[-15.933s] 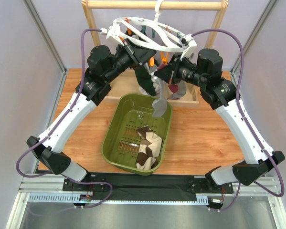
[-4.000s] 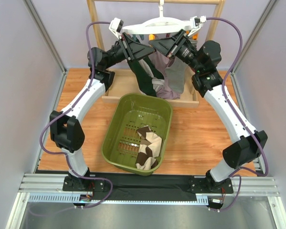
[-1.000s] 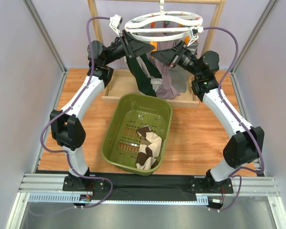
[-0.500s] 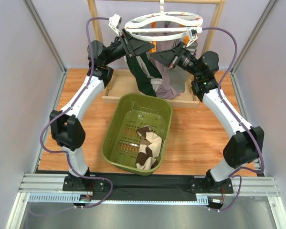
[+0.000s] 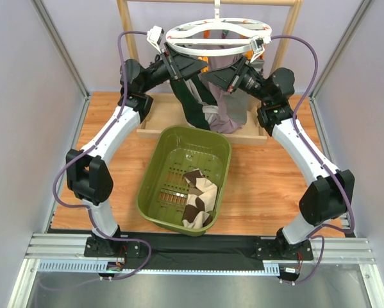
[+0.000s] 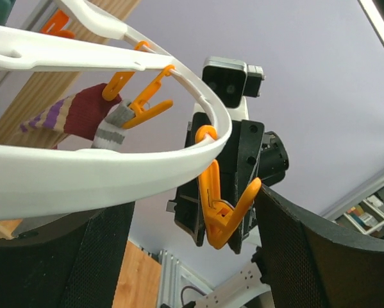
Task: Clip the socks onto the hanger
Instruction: Open the clamp at the hanger.
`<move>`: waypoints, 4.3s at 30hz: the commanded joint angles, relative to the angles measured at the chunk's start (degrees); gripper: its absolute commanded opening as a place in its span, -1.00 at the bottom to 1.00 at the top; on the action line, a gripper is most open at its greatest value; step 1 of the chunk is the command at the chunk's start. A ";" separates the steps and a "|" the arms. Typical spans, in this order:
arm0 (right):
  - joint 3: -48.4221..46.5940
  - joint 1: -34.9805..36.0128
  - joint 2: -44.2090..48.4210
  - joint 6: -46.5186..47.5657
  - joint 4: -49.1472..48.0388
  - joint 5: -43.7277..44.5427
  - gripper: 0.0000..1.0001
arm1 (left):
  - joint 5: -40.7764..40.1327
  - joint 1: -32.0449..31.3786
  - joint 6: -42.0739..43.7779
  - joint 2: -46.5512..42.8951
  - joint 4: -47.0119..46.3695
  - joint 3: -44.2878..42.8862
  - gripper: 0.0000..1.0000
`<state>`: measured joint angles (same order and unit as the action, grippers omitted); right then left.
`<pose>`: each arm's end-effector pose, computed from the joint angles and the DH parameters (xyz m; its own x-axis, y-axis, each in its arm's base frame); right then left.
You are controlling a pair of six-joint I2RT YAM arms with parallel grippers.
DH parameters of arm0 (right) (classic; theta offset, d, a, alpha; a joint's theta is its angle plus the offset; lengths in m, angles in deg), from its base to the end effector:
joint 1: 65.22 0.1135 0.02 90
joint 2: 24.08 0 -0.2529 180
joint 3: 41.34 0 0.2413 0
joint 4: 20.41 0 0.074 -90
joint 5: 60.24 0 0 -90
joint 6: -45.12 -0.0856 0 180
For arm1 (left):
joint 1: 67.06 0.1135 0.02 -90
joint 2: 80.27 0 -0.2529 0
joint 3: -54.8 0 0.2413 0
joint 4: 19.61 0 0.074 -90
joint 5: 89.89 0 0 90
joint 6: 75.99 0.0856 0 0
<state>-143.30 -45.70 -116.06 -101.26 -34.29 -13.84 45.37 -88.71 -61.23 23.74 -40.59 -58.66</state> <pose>0.3486 0.1862 0.4631 -0.4854 0.4677 -0.7387 -0.7806 0.1487 0.6071 0.3819 -0.2170 0.4665 -0.6817 -0.4617 -0.5676 0.6664 -0.0716 -0.7421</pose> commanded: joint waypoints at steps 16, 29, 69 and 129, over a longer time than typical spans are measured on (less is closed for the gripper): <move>-3.22 -0.19 -1.44 -3.30 -3.72 -2.64 -0.99 | 0.18 -0.23 -13.61 6.38 -22.45 -8.16 0.44; -3.57 -0.11 -1.62 -2.24 -1.87 -2.02 -0.99 | -2.18 -1.90 -11.42 5.33 -23.33 -6.68 0.41; -5.86 -0.11 -3.11 -4.18 -2.67 -2.55 -0.99 | -9.22 -1.11 -13.61 4.63 -29.31 -5.26 -0.12; -6.28 7.37 16.75 44.50 52.61 24.25 0.86 | -7.20 -2.17 23.21 -6.98 25.09 -5.08 -1.00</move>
<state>-149.21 -37.65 -102.66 -62.86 16.25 3.69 37.59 -90.81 -41.04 18.60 -18.16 -61.78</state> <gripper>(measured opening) 0.924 0.051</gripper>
